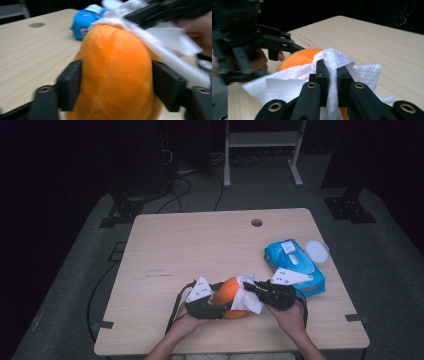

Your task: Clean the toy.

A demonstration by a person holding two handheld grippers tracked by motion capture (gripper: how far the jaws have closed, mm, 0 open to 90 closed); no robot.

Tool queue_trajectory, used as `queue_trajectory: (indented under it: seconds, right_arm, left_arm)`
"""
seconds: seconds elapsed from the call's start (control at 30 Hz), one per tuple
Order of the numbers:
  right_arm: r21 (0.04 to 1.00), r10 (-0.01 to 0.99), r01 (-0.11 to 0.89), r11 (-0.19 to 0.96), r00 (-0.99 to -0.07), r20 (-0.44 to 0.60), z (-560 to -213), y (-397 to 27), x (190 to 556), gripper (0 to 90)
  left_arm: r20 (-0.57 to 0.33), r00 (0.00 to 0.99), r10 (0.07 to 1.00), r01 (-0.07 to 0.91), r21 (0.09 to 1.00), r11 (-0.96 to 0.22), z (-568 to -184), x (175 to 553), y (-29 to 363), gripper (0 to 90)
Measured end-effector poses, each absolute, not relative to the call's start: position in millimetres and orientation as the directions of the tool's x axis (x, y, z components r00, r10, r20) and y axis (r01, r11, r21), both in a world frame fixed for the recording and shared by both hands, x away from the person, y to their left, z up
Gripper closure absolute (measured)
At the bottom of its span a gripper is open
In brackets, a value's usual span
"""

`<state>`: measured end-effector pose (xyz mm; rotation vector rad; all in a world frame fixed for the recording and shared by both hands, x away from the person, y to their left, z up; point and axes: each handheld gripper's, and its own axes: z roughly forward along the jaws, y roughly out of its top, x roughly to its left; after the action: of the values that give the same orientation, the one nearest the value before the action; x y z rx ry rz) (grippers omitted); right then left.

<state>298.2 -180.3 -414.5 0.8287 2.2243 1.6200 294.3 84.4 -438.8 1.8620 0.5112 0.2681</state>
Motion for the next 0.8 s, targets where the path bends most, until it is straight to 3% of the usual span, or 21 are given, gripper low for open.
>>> queue_trajectory:
  seconds: [0.07,0.17,0.3,0.47,0.57,0.73,0.8]
  right_arm:
    - [0.933,0.59,0.297,0.201,-0.797,0.127,-416,-181,300,83.1]
    - [0.934,0.589,0.299,0.195,-0.797,0.132,-415,-179,300,83.1]
    - [0.94,0.572,0.271,0.205,-0.813,0.109,-409,-171,290,83.3]
    - [0.937,0.52,0.163,0.31,-0.854,-0.023,-402,-151,277,83.4]
    - [0.937,0.569,0.204,0.283,-0.822,0.007,-405,-164,287,83.3]
    - [0.914,0.633,0.35,0.207,-0.76,0.147,-422,-190,310,83.1]
    - [0.911,0.638,0.345,0.226,-0.759,0.129,-419,-188,309,83.2]
  left_arm:
    - [-0.049,0.887,0.46,0.199,0.938,-0.284,-440,294,84,21.0]
    - [-0.029,0.888,0.459,0.187,0.934,-0.303,-441,293,82,20.2]
    - [0.031,0.876,0.48,0.155,0.926,-0.343,-439,290,82,31.0]
    - [0.014,0.864,0.504,0.177,0.928,-0.329,-439,290,85,34.1]
    - [0.002,0.867,0.497,0.182,0.93,-0.32,-440,292,88,34.5]
    - [0.002,0.872,0.489,0.178,0.93,-0.323,-440,292,86,34.5]
    - [0.001,0.872,0.489,0.179,0.93,-0.32,-440,292,86,35.0]
